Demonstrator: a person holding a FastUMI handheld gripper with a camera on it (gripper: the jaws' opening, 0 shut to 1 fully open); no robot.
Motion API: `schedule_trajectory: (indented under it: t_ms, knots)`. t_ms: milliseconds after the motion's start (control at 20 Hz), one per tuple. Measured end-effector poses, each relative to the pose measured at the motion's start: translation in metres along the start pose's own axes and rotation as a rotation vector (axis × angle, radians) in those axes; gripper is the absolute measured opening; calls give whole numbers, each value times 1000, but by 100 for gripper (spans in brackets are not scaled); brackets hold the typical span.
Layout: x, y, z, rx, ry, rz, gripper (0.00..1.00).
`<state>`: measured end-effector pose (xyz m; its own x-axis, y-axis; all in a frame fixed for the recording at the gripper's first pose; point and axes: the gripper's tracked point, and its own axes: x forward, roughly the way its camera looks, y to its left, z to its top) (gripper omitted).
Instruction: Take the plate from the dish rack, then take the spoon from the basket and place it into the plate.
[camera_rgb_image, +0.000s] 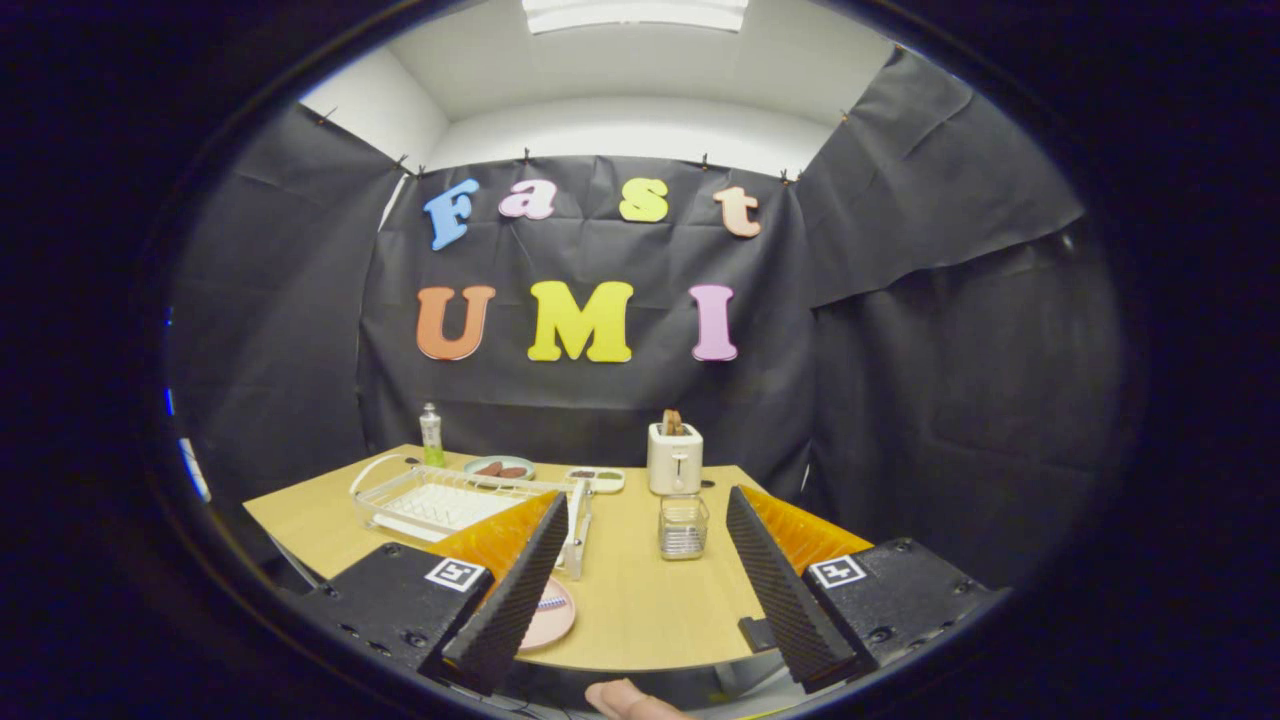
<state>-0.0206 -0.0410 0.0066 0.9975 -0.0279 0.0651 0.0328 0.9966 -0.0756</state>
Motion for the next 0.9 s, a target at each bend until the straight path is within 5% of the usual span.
schedule_trajectory:
  t_ms: [900]
  knots:
    - [13, -9, -15, 42, 77, 0, 100]
